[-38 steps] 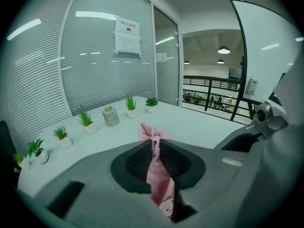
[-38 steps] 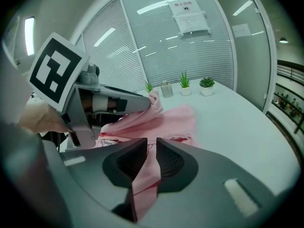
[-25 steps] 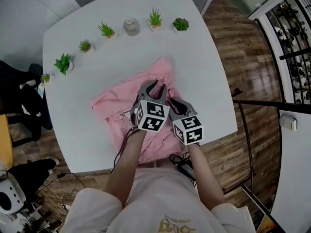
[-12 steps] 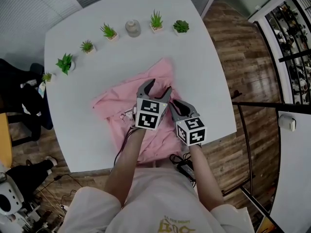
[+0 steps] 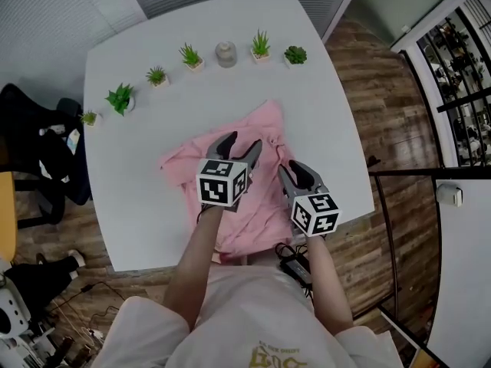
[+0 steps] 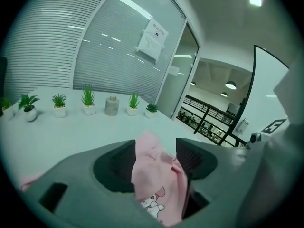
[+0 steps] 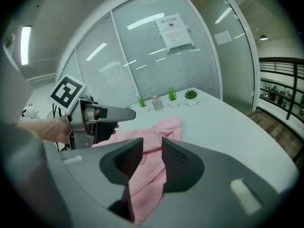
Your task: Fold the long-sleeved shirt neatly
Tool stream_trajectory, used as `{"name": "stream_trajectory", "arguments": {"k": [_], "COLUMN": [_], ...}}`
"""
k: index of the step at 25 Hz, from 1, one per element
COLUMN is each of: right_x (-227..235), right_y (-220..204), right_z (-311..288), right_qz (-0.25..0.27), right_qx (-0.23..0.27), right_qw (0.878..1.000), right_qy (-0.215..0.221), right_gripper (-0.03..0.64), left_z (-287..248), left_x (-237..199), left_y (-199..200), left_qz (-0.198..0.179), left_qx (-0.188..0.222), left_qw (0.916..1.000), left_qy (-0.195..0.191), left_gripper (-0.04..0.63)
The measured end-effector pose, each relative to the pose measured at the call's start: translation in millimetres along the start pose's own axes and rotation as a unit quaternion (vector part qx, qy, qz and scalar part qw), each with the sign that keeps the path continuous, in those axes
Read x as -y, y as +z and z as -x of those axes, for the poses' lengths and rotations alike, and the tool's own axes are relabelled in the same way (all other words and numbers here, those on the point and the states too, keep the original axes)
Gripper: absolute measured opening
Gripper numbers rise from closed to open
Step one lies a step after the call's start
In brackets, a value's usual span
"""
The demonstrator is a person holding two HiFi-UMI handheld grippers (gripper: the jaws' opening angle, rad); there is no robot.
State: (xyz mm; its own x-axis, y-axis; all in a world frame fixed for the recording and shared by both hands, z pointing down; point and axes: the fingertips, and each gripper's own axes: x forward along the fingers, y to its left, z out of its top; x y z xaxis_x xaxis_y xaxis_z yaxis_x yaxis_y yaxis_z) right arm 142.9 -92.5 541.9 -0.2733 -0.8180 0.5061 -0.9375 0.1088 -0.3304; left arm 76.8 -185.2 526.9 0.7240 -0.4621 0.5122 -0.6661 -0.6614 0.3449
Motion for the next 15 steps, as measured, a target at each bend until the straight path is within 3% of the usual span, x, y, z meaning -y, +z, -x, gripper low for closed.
{"name": "stream_trajectory", "arguments": {"k": [5,9,15], "right_x": [-10,-19,-43], "right_y": [12,14,28], "right_z": [18,28,43], "right_qz": [-0.001,-0.003,-0.013], "right_qx": [0.031,0.045,0.080], "right_qw": [0.999,0.998,0.996], "right_qy": [-0.018,-0.036,-0.045], "right_gripper": [0.129,0.137,0.138], "left_z": [41,75,129], "left_x": [-6,-16,-30], "left_y": [11,14,13], "left_qz": [-0.030,-0.022,-0.039], "left_qx": [0.020,0.041,0.067], "left_qw": [0.9993,0.9989,0.9969], "left_qy": [0.000,-0.004,0.008], "left_gripper": [0.255,0.241,0.245]}}
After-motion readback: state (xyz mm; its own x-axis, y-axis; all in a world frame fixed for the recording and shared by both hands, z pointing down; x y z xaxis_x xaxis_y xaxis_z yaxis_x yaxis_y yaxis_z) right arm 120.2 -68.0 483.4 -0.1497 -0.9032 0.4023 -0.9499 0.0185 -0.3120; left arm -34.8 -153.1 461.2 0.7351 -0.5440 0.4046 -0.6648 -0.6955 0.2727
